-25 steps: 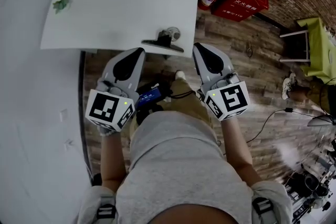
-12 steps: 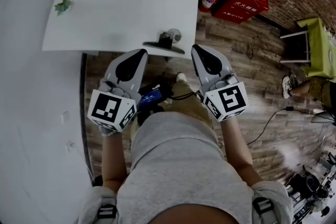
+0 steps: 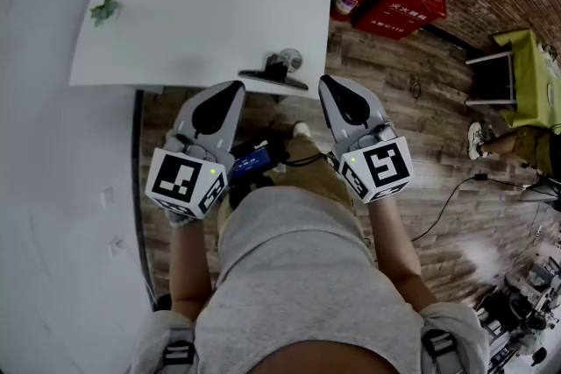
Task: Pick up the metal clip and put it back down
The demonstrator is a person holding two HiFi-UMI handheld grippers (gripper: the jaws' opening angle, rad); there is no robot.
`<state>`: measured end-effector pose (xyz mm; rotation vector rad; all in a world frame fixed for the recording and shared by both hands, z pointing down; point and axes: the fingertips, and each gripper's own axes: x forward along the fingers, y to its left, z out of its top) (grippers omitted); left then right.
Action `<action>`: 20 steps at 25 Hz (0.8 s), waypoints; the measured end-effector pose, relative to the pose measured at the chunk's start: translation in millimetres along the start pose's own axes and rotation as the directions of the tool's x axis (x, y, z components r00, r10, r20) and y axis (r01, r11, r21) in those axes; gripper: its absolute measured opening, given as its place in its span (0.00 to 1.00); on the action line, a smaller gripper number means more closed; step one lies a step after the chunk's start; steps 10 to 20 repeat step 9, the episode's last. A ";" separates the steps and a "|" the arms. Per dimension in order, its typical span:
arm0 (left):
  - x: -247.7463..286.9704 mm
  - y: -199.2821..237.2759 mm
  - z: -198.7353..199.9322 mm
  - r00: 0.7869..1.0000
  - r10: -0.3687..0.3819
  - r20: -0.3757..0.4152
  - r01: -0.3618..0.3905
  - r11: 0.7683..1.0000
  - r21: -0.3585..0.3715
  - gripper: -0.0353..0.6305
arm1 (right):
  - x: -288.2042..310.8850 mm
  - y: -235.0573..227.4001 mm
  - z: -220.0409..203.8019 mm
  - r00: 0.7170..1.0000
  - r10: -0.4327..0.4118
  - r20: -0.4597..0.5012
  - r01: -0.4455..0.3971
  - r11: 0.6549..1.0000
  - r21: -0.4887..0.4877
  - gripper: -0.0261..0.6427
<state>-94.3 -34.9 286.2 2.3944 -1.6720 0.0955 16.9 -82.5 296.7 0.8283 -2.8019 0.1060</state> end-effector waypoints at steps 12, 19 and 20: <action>-2.2 5.5 2.7 1.000 0.016 -0.006 -0.016 1.000 -0.001 0.07 | 2.5 2.2 -1.0 1.000 0.001 -0.008 -0.001 1.000 -0.005 0.04; -2.2 5.5 2.7 1.000 0.016 -0.006 -0.016 1.000 -0.001 0.07 | 2.5 2.2 -1.0 1.000 0.001 -0.008 -0.001 1.000 -0.005 0.04; -2.2 5.5 2.7 1.000 0.016 -0.006 -0.016 1.000 -0.001 0.07 | 2.5 2.2 -1.0 1.000 0.001 -0.008 -0.001 1.000 -0.005 0.04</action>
